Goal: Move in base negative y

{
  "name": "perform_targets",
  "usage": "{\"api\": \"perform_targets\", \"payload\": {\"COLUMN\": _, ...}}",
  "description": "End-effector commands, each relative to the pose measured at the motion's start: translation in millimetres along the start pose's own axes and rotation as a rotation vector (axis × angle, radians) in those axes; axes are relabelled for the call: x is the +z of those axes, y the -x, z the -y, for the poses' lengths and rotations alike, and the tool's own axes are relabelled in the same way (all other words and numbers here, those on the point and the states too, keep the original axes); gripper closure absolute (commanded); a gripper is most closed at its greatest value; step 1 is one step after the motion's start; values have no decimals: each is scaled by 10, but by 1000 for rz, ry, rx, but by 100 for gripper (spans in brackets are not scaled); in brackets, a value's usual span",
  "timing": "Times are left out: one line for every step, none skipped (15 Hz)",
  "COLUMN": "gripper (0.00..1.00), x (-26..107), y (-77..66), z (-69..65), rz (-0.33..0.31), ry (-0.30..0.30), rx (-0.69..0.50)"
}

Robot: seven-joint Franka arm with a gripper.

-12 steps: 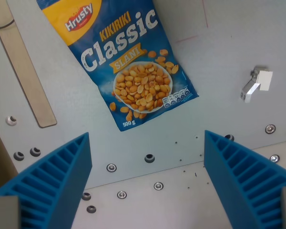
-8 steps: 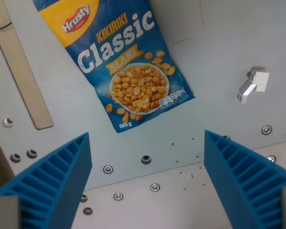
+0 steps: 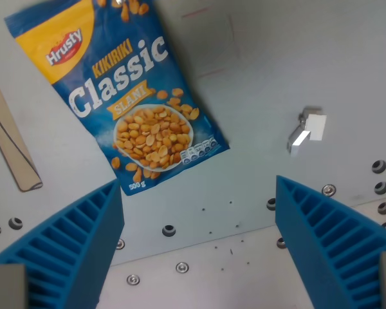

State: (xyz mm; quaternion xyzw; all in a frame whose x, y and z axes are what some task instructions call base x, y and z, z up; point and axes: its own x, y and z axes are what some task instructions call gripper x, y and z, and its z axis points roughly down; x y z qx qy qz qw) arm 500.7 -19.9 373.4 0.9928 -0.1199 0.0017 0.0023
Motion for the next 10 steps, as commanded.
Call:
{"api": "perform_targets", "payload": {"gripper": 0, "x": -34, "y": -117, "z": -129, "rz": 7, "ry": 3, "rx": -12}}
{"api": "perform_targets", "payload": {"gripper": 0, "x": -33, "y": -142, "z": -179, "rz": 7, "ry": 3, "rx": -12}}
{"api": "perform_targets", "payload": {"gripper": 0, "x": -33, "y": -166, "z": -228, "rz": 7, "ry": 3, "rx": -12}}
{"api": "perform_targets", "payload": {"gripper": 0, "x": -32, "y": -191, "z": -278, "rz": 7, "ry": 3, "rx": -12}}
{"api": "perform_targets", "payload": {"gripper": 0, "x": -31, "y": -216, "z": -328, "rz": 7, "ry": 3, "rx": -12}}
{"api": "perform_targets", "payload": {"gripper": 0, "x": -31, "y": -240, "z": -378, "rz": 7, "ry": 3, "rx": -12}}
{"api": "perform_targets", "payload": {"gripper": 0, "x": -30, "y": -265, "z": -427, "rz": 7, "ry": 3, "rx": -12}}
{"api": "perform_targets", "payload": {"gripper": 0, "x": -29, "y": -290, "z": -477, "rz": 7, "ry": 3, "rx": -12}}
{"api": "perform_targets", "payload": {"gripper": 0, "x": -28, "y": -315, "z": -527, "rz": 7, "ry": 3, "rx": -12}}
{"api": "perform_targets", "payload": {"gripper": 0, "x": -27, "y": -339, "z": -576, "rz": 7, "ry": 3, "rx": -12}}
